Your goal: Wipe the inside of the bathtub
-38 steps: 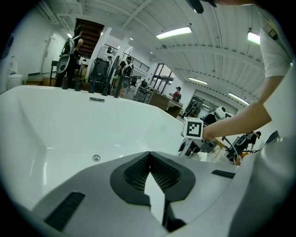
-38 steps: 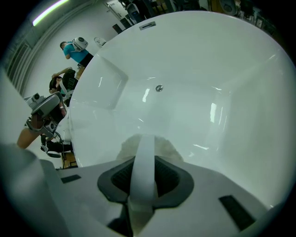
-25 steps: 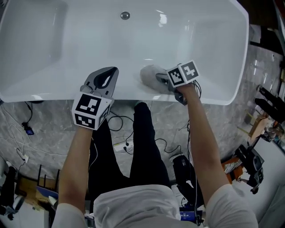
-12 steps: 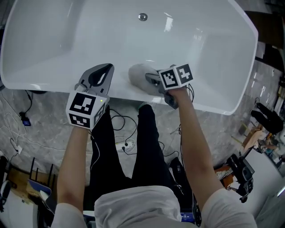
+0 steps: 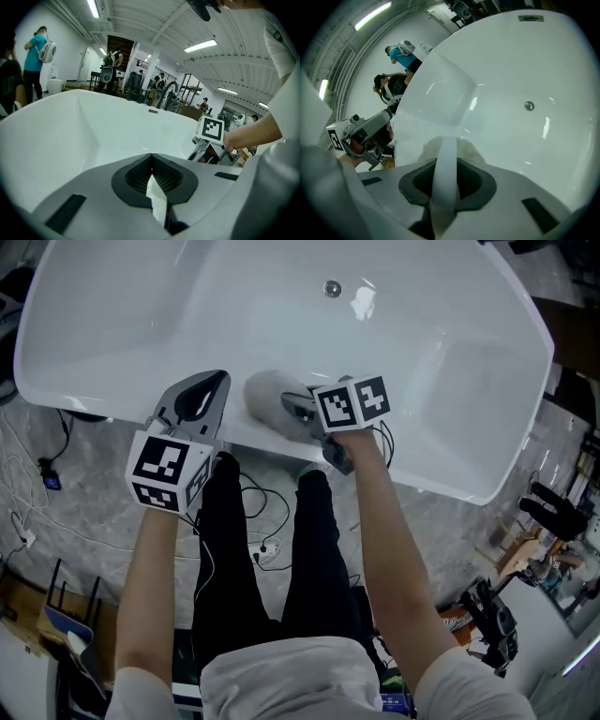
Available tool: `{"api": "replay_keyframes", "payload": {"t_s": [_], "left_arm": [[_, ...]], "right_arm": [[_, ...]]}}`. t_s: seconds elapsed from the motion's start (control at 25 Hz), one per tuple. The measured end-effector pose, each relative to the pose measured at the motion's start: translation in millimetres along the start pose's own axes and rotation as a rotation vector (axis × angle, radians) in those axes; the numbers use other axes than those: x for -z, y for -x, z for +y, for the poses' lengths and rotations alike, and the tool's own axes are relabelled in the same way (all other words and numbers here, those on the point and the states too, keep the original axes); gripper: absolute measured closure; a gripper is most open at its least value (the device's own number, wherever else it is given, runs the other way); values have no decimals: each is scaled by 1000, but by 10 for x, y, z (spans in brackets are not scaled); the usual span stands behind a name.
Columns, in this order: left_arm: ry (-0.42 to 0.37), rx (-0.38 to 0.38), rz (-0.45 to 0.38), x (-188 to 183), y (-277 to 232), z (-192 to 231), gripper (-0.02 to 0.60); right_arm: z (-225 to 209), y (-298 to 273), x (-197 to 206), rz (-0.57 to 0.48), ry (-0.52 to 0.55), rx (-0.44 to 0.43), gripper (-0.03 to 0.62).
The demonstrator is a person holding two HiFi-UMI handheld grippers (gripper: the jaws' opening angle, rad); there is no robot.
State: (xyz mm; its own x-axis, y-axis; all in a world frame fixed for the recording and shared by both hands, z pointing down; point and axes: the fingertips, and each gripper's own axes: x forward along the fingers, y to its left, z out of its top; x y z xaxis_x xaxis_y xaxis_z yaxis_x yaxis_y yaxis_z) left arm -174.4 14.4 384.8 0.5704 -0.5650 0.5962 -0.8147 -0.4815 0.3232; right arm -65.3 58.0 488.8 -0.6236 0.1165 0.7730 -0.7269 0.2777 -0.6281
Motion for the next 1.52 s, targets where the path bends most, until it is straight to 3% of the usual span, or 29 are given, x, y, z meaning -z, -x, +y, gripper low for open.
{"api": "replay_keyframes", "payload": {"t_s": [0.28,1.0,1.52], "left_arm": [[30,-62,-28,-73,238,276,571],[107,-251,-114,56,1077,1704,571],[108,-369,-163,23,1632,2423,571]], "right_arm": [[402,-152,-296,-32,36,-48,502],[1573,-1195,-1160,-71,157,-154,502],[2562,-1918,-1807,-124,227,-341,502]]}}
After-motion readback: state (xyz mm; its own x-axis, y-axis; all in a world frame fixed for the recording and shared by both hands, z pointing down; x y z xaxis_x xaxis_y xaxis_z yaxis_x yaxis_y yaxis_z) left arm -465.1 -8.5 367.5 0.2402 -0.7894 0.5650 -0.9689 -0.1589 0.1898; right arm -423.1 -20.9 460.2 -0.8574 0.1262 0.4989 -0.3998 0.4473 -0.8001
